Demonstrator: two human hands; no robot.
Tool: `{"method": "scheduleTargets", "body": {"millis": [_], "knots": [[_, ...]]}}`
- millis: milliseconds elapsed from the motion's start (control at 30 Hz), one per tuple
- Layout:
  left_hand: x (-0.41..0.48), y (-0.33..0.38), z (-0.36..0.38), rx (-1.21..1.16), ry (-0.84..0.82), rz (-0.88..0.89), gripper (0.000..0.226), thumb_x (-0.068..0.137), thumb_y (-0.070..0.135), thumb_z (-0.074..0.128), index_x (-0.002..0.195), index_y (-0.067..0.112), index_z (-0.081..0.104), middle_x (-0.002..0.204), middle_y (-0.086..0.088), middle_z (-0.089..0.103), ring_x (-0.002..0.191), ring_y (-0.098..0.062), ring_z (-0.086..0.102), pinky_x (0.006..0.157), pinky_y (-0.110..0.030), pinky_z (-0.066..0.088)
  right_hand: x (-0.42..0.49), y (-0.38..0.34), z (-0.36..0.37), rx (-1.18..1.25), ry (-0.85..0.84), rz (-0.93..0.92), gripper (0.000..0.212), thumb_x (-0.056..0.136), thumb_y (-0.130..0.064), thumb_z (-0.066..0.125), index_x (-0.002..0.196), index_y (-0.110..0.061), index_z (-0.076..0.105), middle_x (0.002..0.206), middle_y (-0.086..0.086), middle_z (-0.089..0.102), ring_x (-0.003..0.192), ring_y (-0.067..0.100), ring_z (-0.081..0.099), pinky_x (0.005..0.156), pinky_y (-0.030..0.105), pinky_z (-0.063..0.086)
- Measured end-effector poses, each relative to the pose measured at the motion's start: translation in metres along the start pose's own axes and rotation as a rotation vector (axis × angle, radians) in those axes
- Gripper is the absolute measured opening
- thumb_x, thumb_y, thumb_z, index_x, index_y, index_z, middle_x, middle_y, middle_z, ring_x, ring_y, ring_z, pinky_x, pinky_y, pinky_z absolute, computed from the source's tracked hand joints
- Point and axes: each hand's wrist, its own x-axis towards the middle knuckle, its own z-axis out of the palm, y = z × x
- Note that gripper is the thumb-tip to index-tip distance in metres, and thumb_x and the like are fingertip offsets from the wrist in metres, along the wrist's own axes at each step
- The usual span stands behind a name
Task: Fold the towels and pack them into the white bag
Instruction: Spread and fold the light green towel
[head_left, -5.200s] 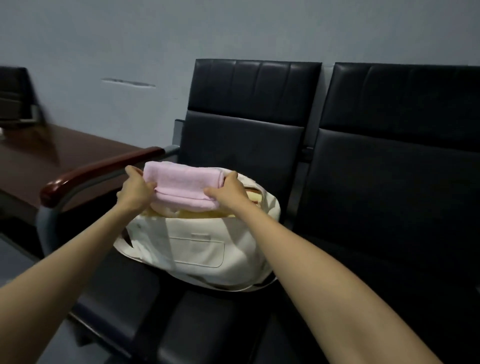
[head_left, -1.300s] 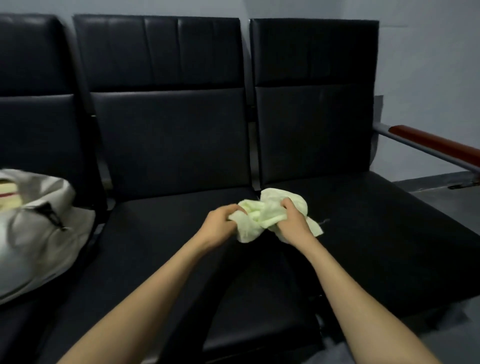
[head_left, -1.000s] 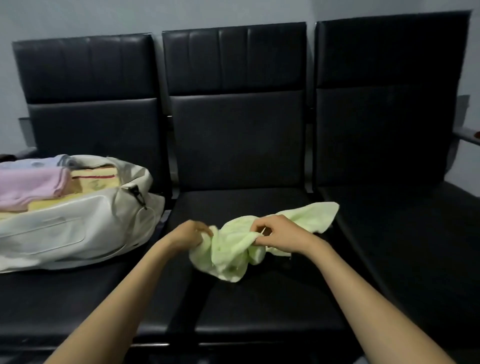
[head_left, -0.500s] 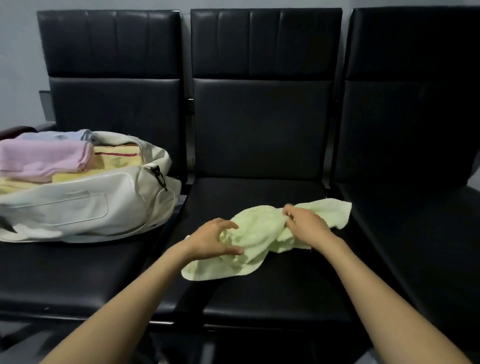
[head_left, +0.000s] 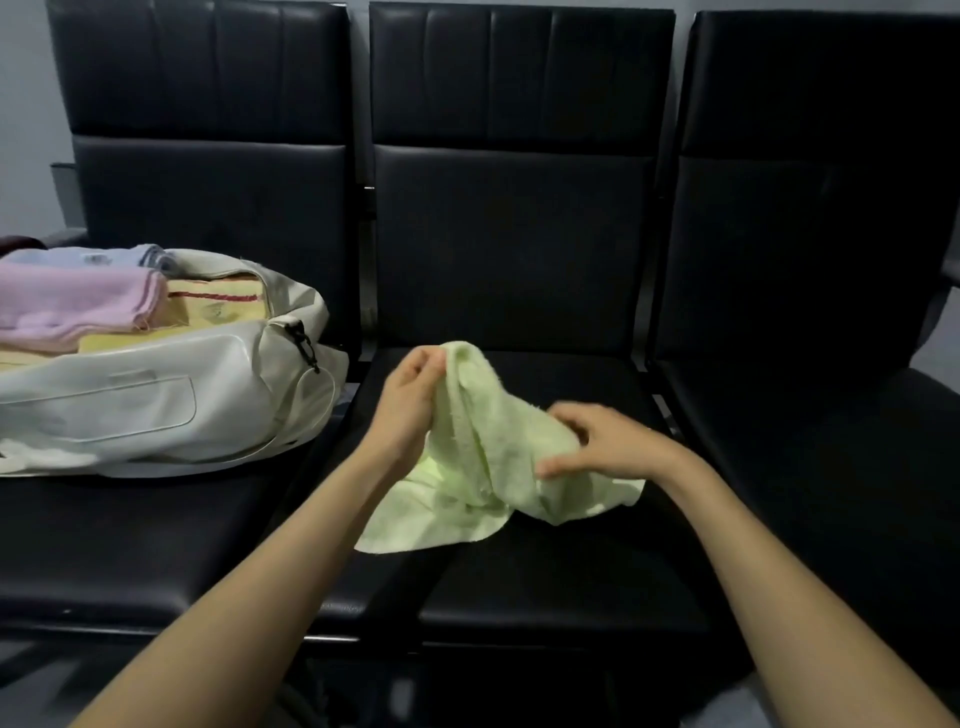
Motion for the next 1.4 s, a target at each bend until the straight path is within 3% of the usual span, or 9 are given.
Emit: {"method": "scheduleTargets", "body": {"millis": [200,433,533,667,767,933,1067,1233,1400], "knots": [[0.004,0.004,-0.027,-0.107,0.116,-0.072,0.023,0.101,0.032,0.046,0.092,0.014,0.059,0.081,-0.004,0.063,0.071,-0.017,0.06,0.056,-0.027,0.049,0.0,0.028,-0.01,-0.393,0.146,0.342,0.01,0.088,-0.026,0.051,0.08,-0.021,0.054,0.084,0.0,0.059,0.077,0.018,0.057,0.061,0.032,0.043],[0.005,-0.005,-0.049,0.231,0.196,-0.116,0.021,0.099,0.035,0.048,0.091,0.019,0.06,0.086,-0.009,0.06,0.075,-0.022,0.056,0.059,-0.031,0.045,-0.017,0.032,-0.026,0.375,0.261,0.163,0.011,0.095,-0.022,0.057,0.092,-0.012,0.058,0.07,0.005,0.057,0.051,0.011,0.053,0.05,0.026,0.04],[0.004,0.004,-0.057,0.636,0.078,-0.055,0.02,0.097,0.03,0.053,0.088,0.015,0.064,0.077,-0.005,0.06,0.067,-0.019,0.055,0.05,-0.025,0.044,-0.03,0.021,-0.038,0.562,0.166,0.047,0.025,0.086,-0.027,0.068,0.094,-0.005,0.064,0.062,0.001,0.047,0.045,0.007,0.035,0.042,0.018,0.026],[0.001,0.03,-0.066,0.332,-0.483,-0.386,0.022,0.095,0.024,0.052,0.086,0.006,0.061,0.061,-0.006,0.051,0.055,-0.014,0.048,0.056,-0.024,0.041,-0.039,0.022,-0.057,0.646,-0.131,0.08,0.053,0.075,-0.034,0.078,0.101,0.008,0.061,0.061,0.003,0.039,0.039,0.005,0.027,0.035,0.013,0.023],[-0.001,0.035,-0.054,0.378,-0.701,-0.442,0.02,0.097,0.017,0.049,0.089,0.004,0.062,0.066,-0.007,0.06,0.06,-0.014,0.058,0.065,-0.027,0.049,-0.029,0.018,-0.05,0.507,-0.208,0.132,0.028,0.077,-0.027,0.076,0.087,-0.003,0.064,0.061,0.003,0.04,0.04,0.006,0.032,0.036,0.015,0.026],[0.038,0.007,-0.023,-0.298,0.057,-0.158,0.046,0.101,0.013,0.046,0.144,0.008,0.032,0.15,-0.013,0.036,0.129,-0.023,0.048,0.101,-0.033,0.046,0.012,0.006,-0.042,1.133,0.596,-0.01,0.052,0.095,0.0,0.054,0.143,-0.011,0.039,0.139,0.006,0.044,0.122,0.017,0.054,0.095,0.024,0.049],[0.052,-0.018,-0.026,0.082,0.15,-0.084,0.07,0.099,0.022,0.052,0.153,0.024,0.008,0.154,0.004,0.021,0.14,-0.012,0.026,0.111,-0.031,0.029,0.022,0.013,-0.033,0.861,0.609,0.077,0.053,0.096,-0.005,0.055,0.145,-0.013,0.037,0.15,0.005,0.038,0.127,0.012,0.044,0.101,0.027,0.041],[0.041,-0.032,-0.026,0.621,-0.032,-0.1,0.033,0.089,0.02,0.065,0.121,0.017,0.059,0.127,0.0,0.053,0.113,-0.013,0.05,0.089,-0.025,0.038,0.025,0.02,-0.005,0.315,0.313,0.176,0.027,0.091,-0.019,0.063,0.118,-0.017,0.063,0.12,-0.002,0.061,0.112,0.013,0.057,0.091,0.024,0.043],[0.018,-0.04,-0.035,1.142,-0.347,-0.107,0.018,0.085,0.021,0.069,0.102,0.016,0.067,0.098,0.004,0.061,0.091,-0.012,0.056,0.068,-0.018,0.04,0.022,0.013,0.028,-0.028,0.068,0.072,0.026,0.091,-0.023,0.062,0.116,-0.019,0.065,0.11,-0.007,0.061,0.105,0.009,0.057,0.084,0.018,0.042]]}}
